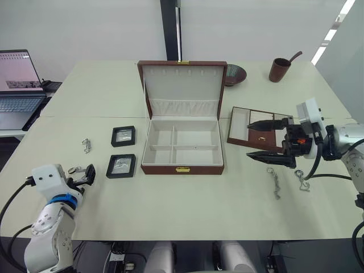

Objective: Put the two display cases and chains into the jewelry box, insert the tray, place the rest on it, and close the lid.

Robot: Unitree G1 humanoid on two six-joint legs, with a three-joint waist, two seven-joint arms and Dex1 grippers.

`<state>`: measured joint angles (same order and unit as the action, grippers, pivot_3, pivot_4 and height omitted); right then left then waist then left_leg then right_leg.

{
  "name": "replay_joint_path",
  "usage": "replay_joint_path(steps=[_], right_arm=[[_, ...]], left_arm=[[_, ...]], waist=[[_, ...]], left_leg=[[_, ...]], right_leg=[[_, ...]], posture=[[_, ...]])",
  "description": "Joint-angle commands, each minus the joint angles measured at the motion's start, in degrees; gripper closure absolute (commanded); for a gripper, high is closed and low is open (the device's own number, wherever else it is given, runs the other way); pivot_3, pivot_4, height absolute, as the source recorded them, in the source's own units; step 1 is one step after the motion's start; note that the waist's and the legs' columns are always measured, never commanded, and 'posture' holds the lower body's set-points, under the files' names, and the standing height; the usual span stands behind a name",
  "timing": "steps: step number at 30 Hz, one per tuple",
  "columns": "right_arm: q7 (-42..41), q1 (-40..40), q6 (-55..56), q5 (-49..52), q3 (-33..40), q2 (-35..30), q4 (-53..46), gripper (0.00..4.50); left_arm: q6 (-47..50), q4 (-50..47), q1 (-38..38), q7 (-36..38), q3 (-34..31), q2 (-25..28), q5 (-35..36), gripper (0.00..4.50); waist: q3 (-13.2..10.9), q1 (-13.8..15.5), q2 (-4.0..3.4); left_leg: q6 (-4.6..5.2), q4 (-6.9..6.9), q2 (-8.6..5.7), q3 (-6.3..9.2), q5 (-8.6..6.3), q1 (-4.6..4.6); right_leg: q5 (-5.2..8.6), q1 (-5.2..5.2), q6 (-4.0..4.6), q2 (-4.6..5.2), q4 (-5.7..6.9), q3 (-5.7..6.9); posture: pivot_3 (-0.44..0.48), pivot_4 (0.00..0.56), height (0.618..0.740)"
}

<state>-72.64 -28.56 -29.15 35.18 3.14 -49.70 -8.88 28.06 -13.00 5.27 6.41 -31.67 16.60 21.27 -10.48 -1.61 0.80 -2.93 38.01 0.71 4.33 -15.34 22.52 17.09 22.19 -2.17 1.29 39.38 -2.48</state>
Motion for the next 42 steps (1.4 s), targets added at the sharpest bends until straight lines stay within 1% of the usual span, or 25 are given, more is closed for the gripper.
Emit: replay_joint_path(steps=[1, 8, 20, 23, 24, 28, 31, 34, 36, 42], right_arm=[[-0.7, -1.4, 1.0, 0.0, 0.5, 0.3, -0.4, 0.0], [-0.9, -1.8, 1.0, -0.6, 0.1, 0.9, -0.1, 0.0], [-0.4, -1.3, 0.5, -0.7, 0.7, 0.7, -0.6, 0.0], [-0.2, -1.1, 0.3, -0.6, 0.8, 0.6, -0.8, 0.0], [-0.1, -1.1, 0.3, -0.6, 0.8, 0.6, -0.9, 0.0], [0.0, -0.8, 0.2, -0.4, 0.9, 0.4, -1.1, 0.0], [-0.1, -0.8, 0.1, -0.3, 0.9, 0.3, -1.3, 0.0], [-0.4, -0.6, -0.2, 0.0, 0.9, 0.0, -1.6, 0.0], [-0.8, 0.0, -0.3, 0.1, 1.0, -0.4, -1.9, 0.0], [-1.7, 1.3, 0.1, 0.2, 1.4, -0.8, -2.0, 0.0]], left_arm=[[-0.4, -2.5, 0.4, -1.3, 0.6, -0.2, -0.6, 0.01], [1.4, -0.1, -1.9, -3.5, 1.5, 0.0, -0.5, 0.01], [3.3, 2.7, -3.5, -3.8, 2.9, 0.0, -1.8, 0.01], [3.4, 3.8, -4.5, -3.5, 2.9, 0.4, -2.0, 0.62], [3.4, 4.0, -4.6, -3.4, 2.9, 0.4, -2.1, 0.89], [3.6, 4.5, -4.9, -3.3, 3.0, 0.4, -2.3, 2.2], [3.8, 4.7, -4.9, -3.1, 3.2, 0.3, -2.3, 3.05], [3.9, 5.0, -5.0, -3.4, 3.0, 0.3, -2.4, 4.02], [3.8, 5.3, -5.1, -3.3, 2.7, 0.5, -2.4, 4.48], [3.7, 5.6, -5.1, -3.5, 2.2, 0.7, -2.4, 4.48]], waist=[[0.0, 0.0, 0.0], [0.0, 0.1, 0.0], [0.0, 0.0, -0.01], [0.0, 0.1, -0.01], [0.0, 0.1, -0.01], [0.0, 0.1, -0.02], [0.0, 0.2, -0.02], [0.0, 0.2, -0.02], [0.0, 0.2, -0.02], [0.0, 0.2, -0.04]], left_leg=[[0.0, 0.0, -0.02, -0.02, 0.0, 0.0], [0.0, 0.0, -0.04, -0.04, 0.0, 0.01], [0.0, 0.0, -0.05, -0.04, 0.0, -0.02], [0.0, 0.0, -0.06, -0.04, 0.0, -0.02], [0.0, 0.0, -0.07, -0.04, 0.0, -0.02], [0.0, -0.01, -0.07, -0.03, 0.0, -0.02], [0.0, 0.0, -0.06, -0.03, 0.0, -0.01], [0.0, -0.01, -0.06, -0.02, 0.0, -0.02], [0.0, 0.0, -0.06, -0.03, 0.0, -0.02], [0.0, -0.01, -0.06, -0.03, 0.0, -0.04]], right_leg=[[0.0, 0.0, 0.0, 0.0, 0.0, 0.01], [0.0, -0.01, 0.0, -0.01, -0.02, 0.02], [0.0, -0.03, 0.0, -0.02, -0.03, 0.0], [0.0, -0.03, 0.0, -0.02, -0.03, 0.01], [0.0, -0.04, 0.0, -0.02, -0.03, 0.02], [0.0, -0.05, 0.0, 0.0, -0.04, 0.01], [0.0, -0.06, 0.0, 0.01, -0.05, 0.01], [0.0, -0.06, 0.0, 0.02, -0.05, 0.01], [0.0, -0.07, 0.0, 0.02, -0.05, 0.02], [0.0, -0.08, 0.0, 0.02, -0.05, 0.02]], posture=[[0.0, 0.15, 0.74], [0.0, 0.15, 0.74], [0.0, 0.15, 0.74], [0.0, 0.15, 0.74], [0.0, 0.15, 0.74], [0.0, 0.15, 0.74], [0.0, 0.15, 0.74], [0.0, 0.15, 0.74], [0.0, 0.15, 0.74], [0.0, 0.15, 0.74]])
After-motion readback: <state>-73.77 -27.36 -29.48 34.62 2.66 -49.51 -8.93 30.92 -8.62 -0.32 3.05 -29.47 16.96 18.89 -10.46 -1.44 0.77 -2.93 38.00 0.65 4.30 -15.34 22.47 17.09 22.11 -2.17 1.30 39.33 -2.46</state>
